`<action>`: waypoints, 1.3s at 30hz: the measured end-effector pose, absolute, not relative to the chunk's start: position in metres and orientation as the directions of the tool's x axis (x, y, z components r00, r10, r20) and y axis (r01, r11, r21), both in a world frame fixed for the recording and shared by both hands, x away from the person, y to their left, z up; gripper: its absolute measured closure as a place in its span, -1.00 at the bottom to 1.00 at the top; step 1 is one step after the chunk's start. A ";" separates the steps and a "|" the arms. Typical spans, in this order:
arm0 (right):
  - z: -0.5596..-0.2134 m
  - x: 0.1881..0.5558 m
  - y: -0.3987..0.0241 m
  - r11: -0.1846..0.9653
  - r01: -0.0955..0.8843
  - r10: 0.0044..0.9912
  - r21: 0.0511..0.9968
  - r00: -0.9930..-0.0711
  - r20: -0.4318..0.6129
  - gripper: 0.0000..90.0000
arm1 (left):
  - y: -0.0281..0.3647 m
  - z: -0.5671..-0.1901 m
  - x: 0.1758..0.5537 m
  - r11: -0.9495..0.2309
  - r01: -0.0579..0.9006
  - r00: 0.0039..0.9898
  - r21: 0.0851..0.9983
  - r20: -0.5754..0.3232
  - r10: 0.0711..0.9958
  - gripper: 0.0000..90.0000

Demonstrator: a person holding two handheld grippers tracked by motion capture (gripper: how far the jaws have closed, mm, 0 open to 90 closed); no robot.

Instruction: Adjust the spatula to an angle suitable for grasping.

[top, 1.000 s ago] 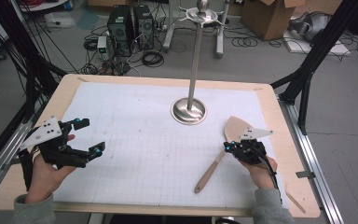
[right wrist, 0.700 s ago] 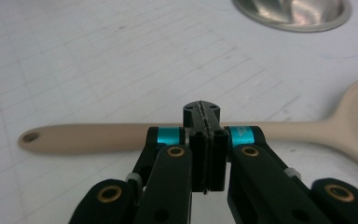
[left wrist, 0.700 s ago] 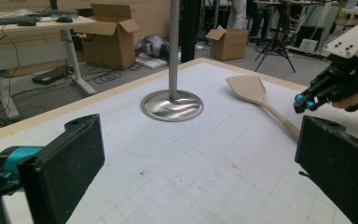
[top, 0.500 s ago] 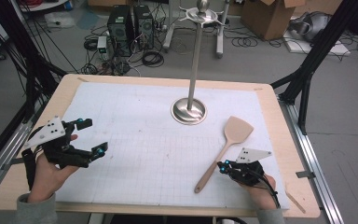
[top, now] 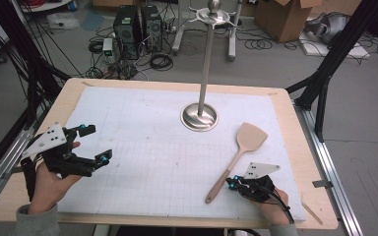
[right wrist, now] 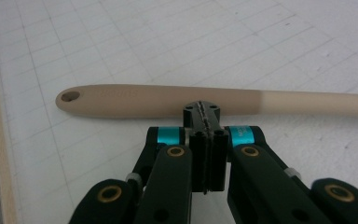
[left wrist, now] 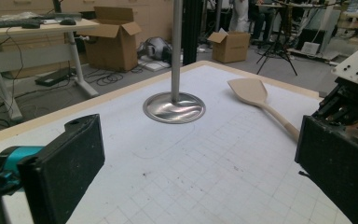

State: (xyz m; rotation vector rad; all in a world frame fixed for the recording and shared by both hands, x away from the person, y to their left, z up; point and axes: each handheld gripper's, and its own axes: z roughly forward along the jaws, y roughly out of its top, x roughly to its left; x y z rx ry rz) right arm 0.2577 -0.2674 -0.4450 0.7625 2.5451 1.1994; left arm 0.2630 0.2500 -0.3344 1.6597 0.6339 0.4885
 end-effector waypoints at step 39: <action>-0.445 0.298 -0.211 0.511 0.415 0.610 0.753 -0.792 0.022 1.00 | 0.254 -0.338 0.260 -0.121 0.151 0.754 0.981 -0.035 0.656 -0.96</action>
